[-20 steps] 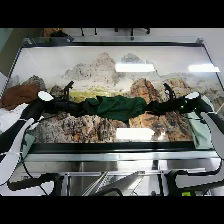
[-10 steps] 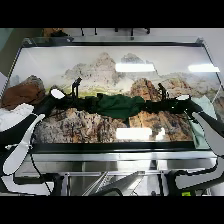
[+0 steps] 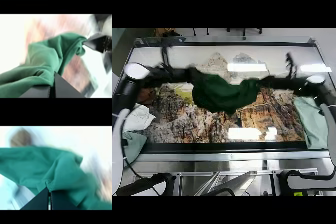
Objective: Fold the shirts.
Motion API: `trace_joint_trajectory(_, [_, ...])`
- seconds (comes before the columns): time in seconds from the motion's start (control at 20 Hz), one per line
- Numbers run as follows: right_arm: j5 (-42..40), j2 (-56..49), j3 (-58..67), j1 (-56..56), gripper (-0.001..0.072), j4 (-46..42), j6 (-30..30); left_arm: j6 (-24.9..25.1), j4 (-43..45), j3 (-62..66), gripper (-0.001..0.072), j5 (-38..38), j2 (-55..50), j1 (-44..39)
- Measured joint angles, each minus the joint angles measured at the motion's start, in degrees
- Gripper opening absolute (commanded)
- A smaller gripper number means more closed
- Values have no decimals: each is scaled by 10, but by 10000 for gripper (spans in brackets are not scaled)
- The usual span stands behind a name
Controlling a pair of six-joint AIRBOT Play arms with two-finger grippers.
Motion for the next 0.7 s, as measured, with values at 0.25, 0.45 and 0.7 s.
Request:
trace_joint_trajectory(0.25, [-8, 35, 263, -48, 20, 77, 18, -10, -12, 247, 16, 10, 63, 63])
trace_joint_trajectory(0.45, [-59, 63, 383, -71, 20, 94, 22, 1, -15, 312, 16, 72, 138, 99])
trace_joint_trajectory(0.7, [-64, 89, 419, -79, 20, 81, 22, 33, -15, 228, 17, 114, 229, 114])
